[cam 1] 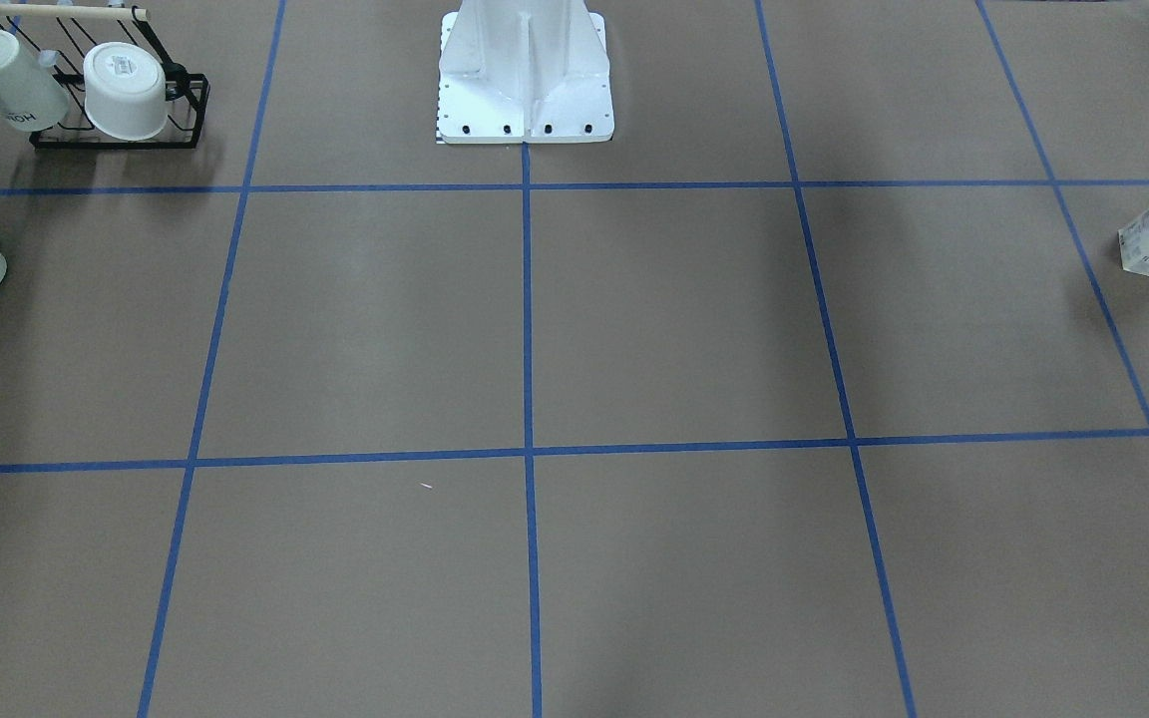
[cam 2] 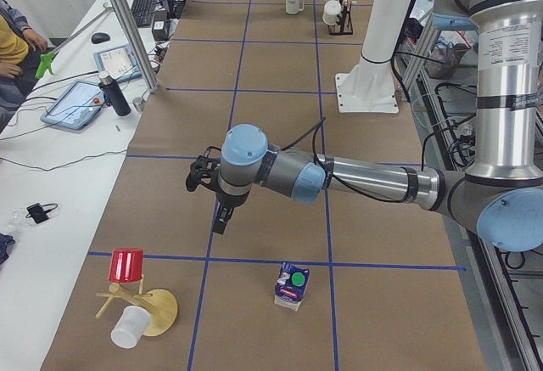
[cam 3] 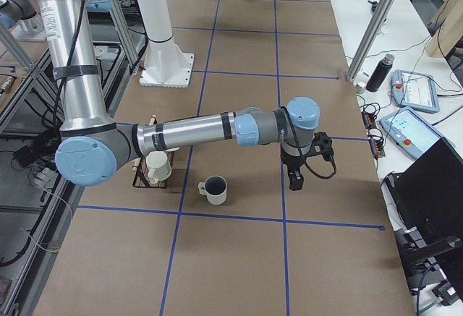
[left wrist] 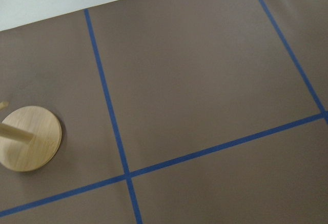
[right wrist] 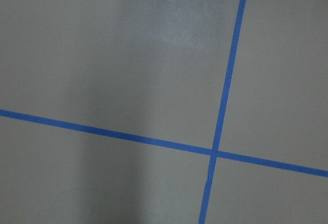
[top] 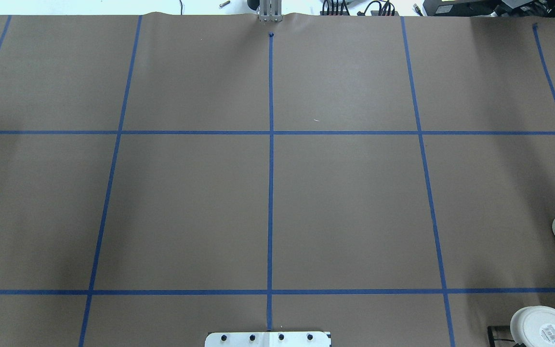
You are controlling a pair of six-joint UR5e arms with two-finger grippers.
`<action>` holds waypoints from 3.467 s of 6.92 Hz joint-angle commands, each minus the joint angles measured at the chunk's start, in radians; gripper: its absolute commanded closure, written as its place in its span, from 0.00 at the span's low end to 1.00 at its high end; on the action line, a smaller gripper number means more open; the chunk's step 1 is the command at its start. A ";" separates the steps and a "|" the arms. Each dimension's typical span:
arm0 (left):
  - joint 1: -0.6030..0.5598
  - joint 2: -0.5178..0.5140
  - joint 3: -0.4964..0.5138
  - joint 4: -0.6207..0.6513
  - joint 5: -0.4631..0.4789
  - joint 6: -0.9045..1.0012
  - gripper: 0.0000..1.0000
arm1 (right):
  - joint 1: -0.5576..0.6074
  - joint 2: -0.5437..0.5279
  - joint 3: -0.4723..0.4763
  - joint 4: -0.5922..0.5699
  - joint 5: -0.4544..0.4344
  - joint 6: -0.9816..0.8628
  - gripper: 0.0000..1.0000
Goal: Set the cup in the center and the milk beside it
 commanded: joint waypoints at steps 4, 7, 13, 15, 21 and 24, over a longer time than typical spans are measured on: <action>-0.027 0.056 -0.024 0.051 -0.052 -0.006 0.01 | 0.003 -0.074 0.061 -0.023 0.013 -0.019 0.00; -0.024 0.083 -0.046 0.045 -0.060 -0.064 0.01 | -0.084 -0.307 0.247 -0.020 0.013 -0.004 0.00; -0.022 0.070 -0.044 0.014 -0.054 -0.166 0.01 | -0.210 -0.447 0.195 0.156 0.031 0.023 0.00; -0.022 0.069 -0.040 0.011 -0.054 -0.169 0.01 | -0.264 -0.443 0.142 0.179 0.030 0.023 0.00; -0.022 0.069 -0.053 0.011 -0.060 -0.169 0.01 | -0.295 -0.407 0.124 0.304 0.063 0.153 1.00; -0.022 0.070 -0.054 0.009 -0.062 -0.170 0.01 | -0.279 -0.115 0.603 -0.458 0.068 0.238 1.00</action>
